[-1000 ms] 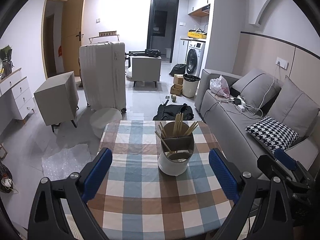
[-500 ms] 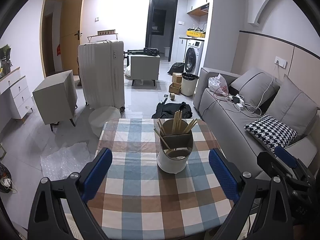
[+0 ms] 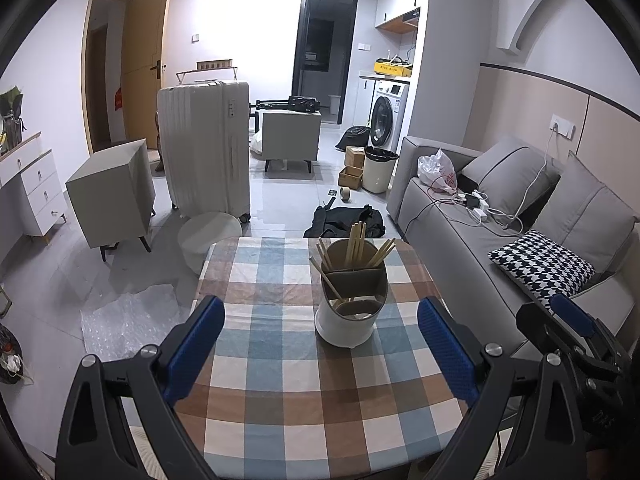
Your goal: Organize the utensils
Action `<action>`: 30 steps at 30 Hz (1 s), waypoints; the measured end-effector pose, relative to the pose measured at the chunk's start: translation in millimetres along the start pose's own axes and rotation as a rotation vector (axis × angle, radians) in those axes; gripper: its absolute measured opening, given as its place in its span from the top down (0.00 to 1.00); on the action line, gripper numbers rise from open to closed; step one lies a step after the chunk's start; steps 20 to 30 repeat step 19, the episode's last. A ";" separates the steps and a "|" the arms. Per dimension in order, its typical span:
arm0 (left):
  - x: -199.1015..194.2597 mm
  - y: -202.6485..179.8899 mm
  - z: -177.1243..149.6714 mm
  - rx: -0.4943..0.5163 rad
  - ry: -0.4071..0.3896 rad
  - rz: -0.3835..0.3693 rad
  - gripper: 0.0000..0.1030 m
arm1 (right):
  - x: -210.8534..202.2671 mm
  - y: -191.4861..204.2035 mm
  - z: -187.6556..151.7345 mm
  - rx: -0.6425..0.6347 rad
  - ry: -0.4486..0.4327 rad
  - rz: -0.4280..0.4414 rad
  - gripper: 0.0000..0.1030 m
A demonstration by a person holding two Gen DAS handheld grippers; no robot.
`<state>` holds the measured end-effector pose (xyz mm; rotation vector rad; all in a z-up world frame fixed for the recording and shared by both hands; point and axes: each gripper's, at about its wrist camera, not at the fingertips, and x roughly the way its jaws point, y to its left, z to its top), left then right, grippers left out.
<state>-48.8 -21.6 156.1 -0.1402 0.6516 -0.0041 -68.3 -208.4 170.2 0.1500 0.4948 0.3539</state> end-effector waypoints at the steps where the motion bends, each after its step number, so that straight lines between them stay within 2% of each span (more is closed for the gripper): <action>1: 0.4 0.2 -0.2 0.000 0.001 0.001 0.08 | 0.0 -0.3 -0.1 0.002 0.000 0.000 0.00; 30: 4.7 1.0 2.4 0.012 -0.020 0.023 0.08 | 3.0 -4.9 -0.3 0.009 0.009 -0.002 0.00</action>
